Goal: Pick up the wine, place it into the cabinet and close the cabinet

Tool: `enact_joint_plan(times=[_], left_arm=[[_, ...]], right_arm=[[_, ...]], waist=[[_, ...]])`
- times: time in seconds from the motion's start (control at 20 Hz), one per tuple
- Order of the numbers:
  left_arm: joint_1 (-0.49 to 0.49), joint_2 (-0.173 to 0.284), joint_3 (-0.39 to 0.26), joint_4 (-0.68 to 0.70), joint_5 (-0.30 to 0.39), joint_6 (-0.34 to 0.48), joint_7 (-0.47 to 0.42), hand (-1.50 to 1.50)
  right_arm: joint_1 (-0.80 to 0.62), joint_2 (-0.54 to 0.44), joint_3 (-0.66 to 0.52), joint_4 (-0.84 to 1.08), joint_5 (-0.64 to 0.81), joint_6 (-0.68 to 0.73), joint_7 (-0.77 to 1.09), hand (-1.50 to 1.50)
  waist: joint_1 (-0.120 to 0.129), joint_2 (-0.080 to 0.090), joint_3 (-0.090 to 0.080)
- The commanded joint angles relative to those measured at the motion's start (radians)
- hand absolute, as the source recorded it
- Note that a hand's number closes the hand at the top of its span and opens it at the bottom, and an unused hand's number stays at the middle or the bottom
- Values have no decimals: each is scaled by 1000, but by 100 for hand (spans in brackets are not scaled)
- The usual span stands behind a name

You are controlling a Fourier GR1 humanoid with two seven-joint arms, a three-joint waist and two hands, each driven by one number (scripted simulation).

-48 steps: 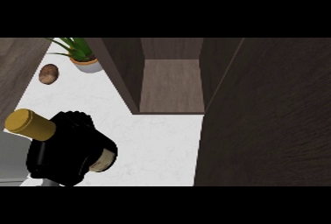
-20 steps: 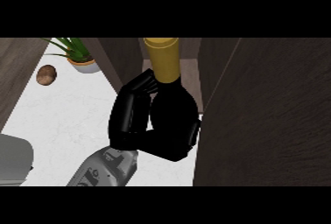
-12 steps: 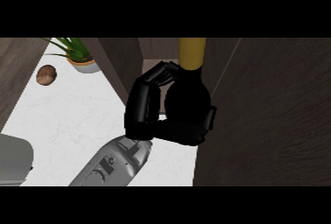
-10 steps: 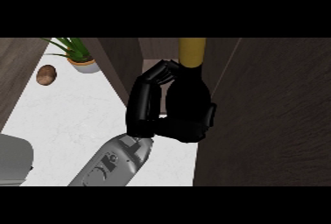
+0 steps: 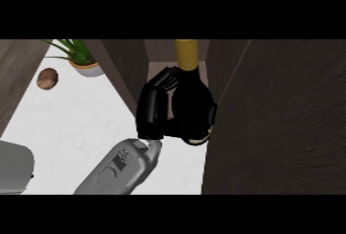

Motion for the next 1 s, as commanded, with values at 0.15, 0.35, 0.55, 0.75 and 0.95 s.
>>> enact_joint_plan(times=[0.15, 0.35, 0.55, 0.75, 0.95], left_arm=[[-40, 0, 33, 11, -7, 6, 42, 150], [8, 0, 5, 129, -14, -21, -84, 150], [1, 0, 51, 266, -17, -69, -203, 150], [45, 0, 17, 235, -12, -20, -243, 150], [5, 0, 95, 317, 11, -61, -287, 150]], right_arm=[[26, 10, -7, -52, -59, 2, 1, -150], [39, -16, -76, -47, -118, 36, -34, -150], [-25, -20, -56, -80, -112, -6, 67, -150], [68, -9, -51, -128, -136, 29, 16, -150], [46, 21, 26, -135, -47, -17, 58, -150]], waist=[[11, -2, 0], [7, 0, 1], [3, 1, 0], [2, -1, 0], [4, 0, 0]])
